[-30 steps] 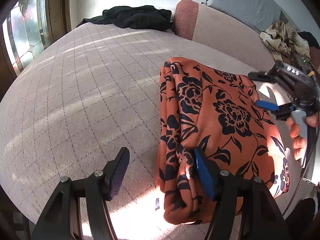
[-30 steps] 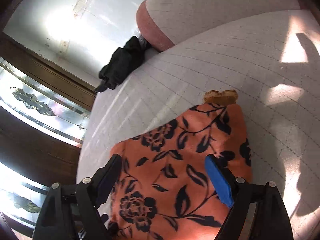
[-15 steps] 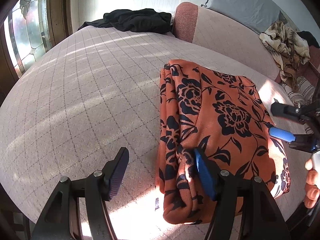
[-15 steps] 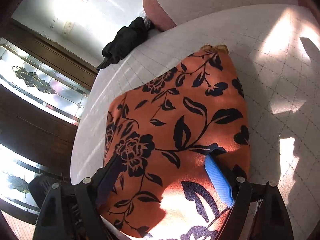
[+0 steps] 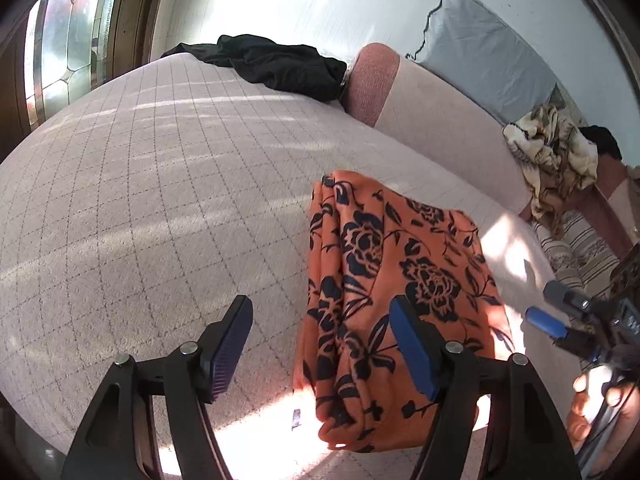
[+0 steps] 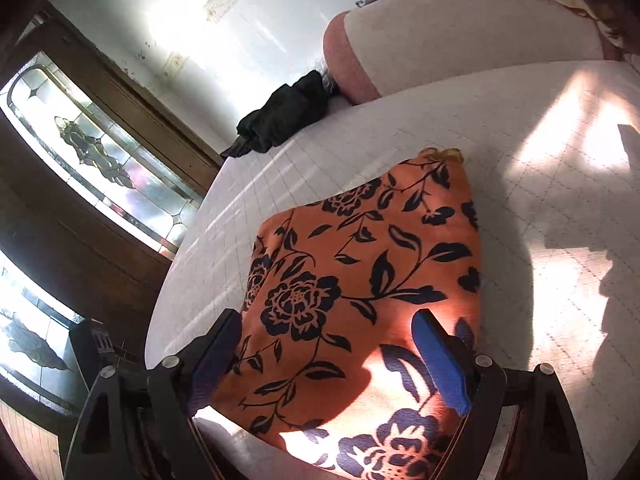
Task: Fold small clothes
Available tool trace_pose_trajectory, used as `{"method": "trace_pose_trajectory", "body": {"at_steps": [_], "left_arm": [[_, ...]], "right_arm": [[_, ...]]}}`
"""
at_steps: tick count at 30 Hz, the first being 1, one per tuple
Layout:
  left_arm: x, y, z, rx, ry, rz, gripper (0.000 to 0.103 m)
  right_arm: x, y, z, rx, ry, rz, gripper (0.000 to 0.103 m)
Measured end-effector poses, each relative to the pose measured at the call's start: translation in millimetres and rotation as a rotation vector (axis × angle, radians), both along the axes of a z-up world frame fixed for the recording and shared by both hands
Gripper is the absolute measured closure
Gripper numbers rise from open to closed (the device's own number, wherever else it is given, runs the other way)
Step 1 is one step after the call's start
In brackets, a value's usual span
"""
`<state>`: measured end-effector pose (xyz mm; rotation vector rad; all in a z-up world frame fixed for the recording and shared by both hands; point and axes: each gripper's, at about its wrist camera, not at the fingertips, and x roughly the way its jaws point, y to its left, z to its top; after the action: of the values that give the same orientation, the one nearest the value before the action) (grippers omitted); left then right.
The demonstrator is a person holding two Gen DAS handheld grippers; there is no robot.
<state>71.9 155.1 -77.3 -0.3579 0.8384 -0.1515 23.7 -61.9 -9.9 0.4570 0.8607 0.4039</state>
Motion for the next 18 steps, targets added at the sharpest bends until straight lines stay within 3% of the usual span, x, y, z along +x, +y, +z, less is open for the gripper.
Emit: {"method": "trace_pose_trajectory", "body": {"at_steps": [4,7,10,11,13,14,15,17,18], "left_arm": [[23.9,-10.7,-5.1,0.007,0.059,-0.063,0.024],[42.5,-19.7,-9.5,0.029,0.084,-0.087,0.024],[61.9,-28.6,-25.7,0.065,0.163,-0.110,0.024],[66.4,-29.8,-33.3,0.079,0.196,-0.111,0.026],[69.0,-28.4,-38.9,0.014,0.205,-0.144,0.047],[68.8,-28.0,-38.2,0.000,0.205,-0.146,0.050],[67.7,-29.7,-36.5,0.008,0.195,-0.155,0.057],[65.2,-34.3,-35.6,0.040,0.175,-0.167,0.058],[64.1,-35.7,-36.5,0.047,0.170,-0.169,0.058]], "right_arm": [[7.8,-41.6,-36.5,0.027,0.132,-0.097,0.014],[11.7,-49.2,-47.3,0.072,0.140,-0.088,0.014],[24.6,-47.5,-61.5,0.126,0.185,-0.074,0.014],[29.1,-44.7,-66.7,0.138,0.204,-0.058,0.014],[35.7,-39.9,-74.2,0.169,0.229,-0.035,0.015],[36.6,-37.6,-72.7,0.178,0.215,-0.019,0.020],[36.2,-34.1,-70.2,0.169,0.208,-0.002,0.036],[34.2,-31.2,-63.6,0.102,0.189,-0.005,0.060],[33.0,-33.0,-62.2,0.090,0.183,-0.008,0.065]]}}
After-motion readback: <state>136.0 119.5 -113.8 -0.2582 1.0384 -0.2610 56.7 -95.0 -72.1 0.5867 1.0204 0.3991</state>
